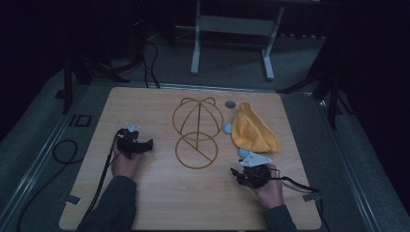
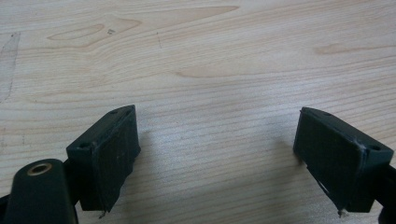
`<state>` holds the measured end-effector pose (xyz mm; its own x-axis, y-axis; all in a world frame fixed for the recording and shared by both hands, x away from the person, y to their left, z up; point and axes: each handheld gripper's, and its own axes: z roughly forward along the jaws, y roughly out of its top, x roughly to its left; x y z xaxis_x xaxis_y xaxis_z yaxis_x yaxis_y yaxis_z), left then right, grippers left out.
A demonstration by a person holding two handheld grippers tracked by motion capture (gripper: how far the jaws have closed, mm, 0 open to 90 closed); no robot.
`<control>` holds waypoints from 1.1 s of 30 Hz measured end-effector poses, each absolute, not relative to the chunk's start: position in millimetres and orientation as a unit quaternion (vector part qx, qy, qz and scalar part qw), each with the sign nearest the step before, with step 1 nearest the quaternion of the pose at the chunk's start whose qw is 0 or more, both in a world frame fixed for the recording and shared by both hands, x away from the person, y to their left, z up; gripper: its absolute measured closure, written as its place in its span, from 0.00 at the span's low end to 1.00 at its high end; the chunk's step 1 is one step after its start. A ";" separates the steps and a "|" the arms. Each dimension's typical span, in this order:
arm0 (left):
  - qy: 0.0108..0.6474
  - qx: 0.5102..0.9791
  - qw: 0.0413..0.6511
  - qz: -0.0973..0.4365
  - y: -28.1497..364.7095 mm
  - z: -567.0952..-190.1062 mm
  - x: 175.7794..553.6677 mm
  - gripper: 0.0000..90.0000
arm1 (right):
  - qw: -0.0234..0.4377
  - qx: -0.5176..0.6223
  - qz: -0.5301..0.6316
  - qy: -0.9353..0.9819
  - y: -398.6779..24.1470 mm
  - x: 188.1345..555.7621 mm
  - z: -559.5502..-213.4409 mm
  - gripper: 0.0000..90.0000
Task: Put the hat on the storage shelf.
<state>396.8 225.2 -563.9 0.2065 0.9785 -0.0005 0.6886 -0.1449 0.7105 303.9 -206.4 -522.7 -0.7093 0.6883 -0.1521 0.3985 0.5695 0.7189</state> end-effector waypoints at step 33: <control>0.582 0.717 0.299 0.242 225.1 -563.9 396.8 0.16 | 0.233 0.296 0.268 0.887 -216.6 354.3 -510.8 0.63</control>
<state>396.8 225.1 -563.9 0.2057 0.9786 -0.0008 0.6888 -0.1442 0.7104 354.3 -216.6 -510.8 -0.7164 0.6497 -0.2541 0.4000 0.6810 0.6134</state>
